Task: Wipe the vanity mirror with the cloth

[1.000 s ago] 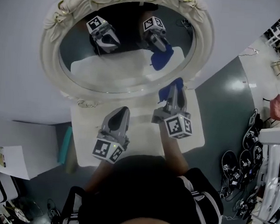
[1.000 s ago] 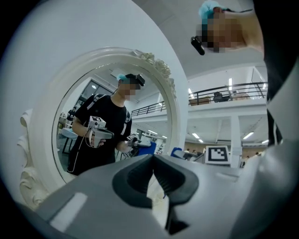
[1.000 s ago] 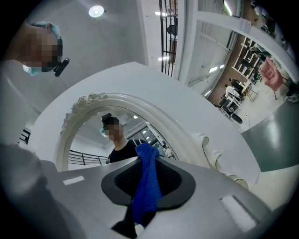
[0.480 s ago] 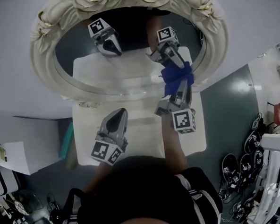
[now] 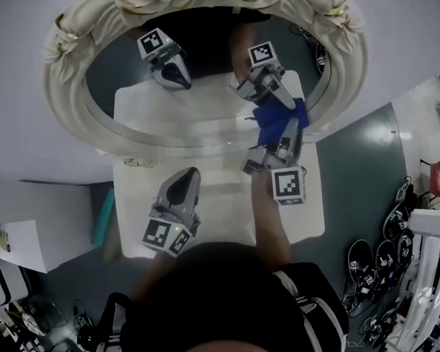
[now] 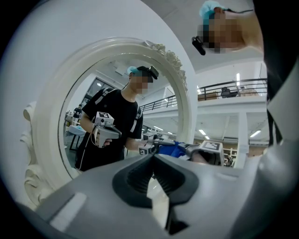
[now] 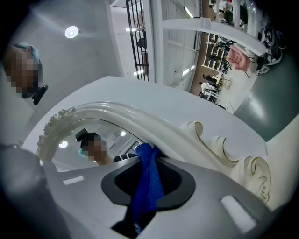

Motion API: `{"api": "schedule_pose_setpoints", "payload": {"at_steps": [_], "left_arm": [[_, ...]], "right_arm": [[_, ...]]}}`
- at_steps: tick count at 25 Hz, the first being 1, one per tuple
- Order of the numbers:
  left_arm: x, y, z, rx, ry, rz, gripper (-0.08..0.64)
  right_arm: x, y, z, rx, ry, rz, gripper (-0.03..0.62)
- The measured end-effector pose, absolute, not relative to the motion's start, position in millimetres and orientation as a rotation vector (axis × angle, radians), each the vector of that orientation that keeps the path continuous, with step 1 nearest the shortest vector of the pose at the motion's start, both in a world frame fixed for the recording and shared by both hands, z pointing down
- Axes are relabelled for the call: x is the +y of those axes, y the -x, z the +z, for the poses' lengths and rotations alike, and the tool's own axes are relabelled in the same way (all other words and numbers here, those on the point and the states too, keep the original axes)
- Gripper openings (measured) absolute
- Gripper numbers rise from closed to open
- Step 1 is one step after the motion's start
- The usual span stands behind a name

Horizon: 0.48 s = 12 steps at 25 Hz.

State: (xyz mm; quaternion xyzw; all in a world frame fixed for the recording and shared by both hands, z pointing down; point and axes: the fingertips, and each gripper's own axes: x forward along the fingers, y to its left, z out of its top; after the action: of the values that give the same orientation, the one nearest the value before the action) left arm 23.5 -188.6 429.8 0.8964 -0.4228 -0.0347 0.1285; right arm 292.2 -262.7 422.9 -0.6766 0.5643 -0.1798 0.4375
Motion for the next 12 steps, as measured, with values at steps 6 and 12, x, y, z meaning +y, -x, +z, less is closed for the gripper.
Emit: {"api": "schedule_pose_setpoints", "payload": {"at_steps": [6,12], "left_arm": [[-187,-24,431,-1.207,-2.614,-0.120,0.011],[-185,-22,430,-1.204,-2.616,-0.149,0.011]], "right_arm": [[-263,-292,403,1.363,1.681,-0.400,0.060],[-265,-295,381,1.390,1.690,-0.368,0.060]]}}
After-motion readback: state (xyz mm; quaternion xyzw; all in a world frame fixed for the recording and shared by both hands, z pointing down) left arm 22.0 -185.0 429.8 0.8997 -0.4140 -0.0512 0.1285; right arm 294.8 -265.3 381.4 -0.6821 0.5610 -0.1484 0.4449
